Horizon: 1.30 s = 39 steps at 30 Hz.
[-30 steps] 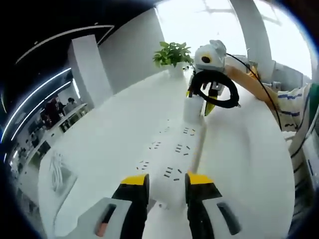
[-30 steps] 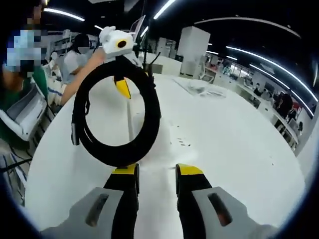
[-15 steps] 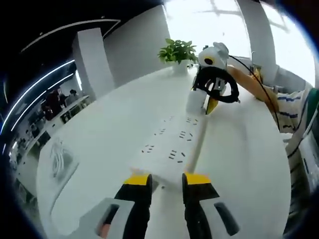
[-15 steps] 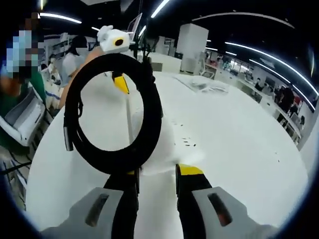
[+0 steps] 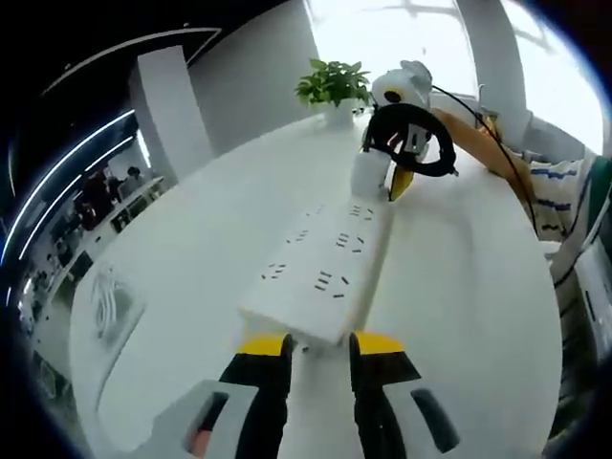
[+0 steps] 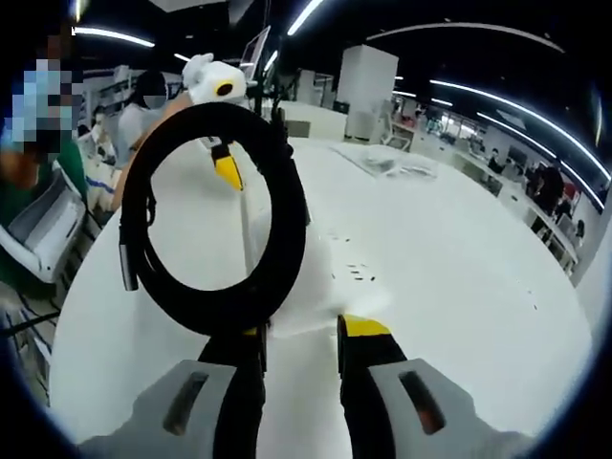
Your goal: Straighten the power strip on the desk, plug the charger into it
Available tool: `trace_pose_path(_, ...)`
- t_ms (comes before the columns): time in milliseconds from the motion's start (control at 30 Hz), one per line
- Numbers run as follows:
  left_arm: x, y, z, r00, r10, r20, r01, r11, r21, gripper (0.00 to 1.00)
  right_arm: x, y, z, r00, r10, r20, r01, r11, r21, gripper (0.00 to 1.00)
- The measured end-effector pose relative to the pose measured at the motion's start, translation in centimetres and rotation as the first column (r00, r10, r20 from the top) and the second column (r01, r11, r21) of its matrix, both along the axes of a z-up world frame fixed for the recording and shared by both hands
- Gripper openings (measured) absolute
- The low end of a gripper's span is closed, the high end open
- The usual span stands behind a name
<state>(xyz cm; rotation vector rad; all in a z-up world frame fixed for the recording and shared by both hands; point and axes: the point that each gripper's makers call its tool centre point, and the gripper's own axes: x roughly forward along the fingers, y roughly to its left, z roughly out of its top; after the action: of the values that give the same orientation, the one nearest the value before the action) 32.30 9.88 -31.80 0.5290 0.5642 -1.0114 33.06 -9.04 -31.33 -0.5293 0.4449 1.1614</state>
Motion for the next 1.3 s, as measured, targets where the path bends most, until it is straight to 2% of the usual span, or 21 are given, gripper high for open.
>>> trace_pose_path(367,0.1,-0.3,-0.7,1.0,-0.005,-0.008,0.005,1.0,0.027,0.24,0.2,0.0,0.0,1.0,-0.002,-0.006,0.002,1.0,0.005,0.29)
trace_pose_path(700,0.2,-0.3,-0.7,1.0,0.0,-0.028,0.001,0.999,0.034,0.25,0.2,0.0,-0.1,1.0,0.0,-0.01,0.0,1.0,0.006,0.29)
trace_pose_path(1100,0.7,-0.2,-0.7,1.0,0.004,-0.016,-0.003,0.999,0.038,0.25,0.6,0.1,-0.2,1.0,-0.018,-0.016,0.019,0.999,0.032,0.29)
trace_pose_path(1300,1.5,-0.2,-0.6,0.998,0.053,-0.041,-0.053,0.999,-0.006,0.25,1.2,0.1,-0.1,0.999,-0.04,-0.017,0.041,0.998,0.043,0.29)
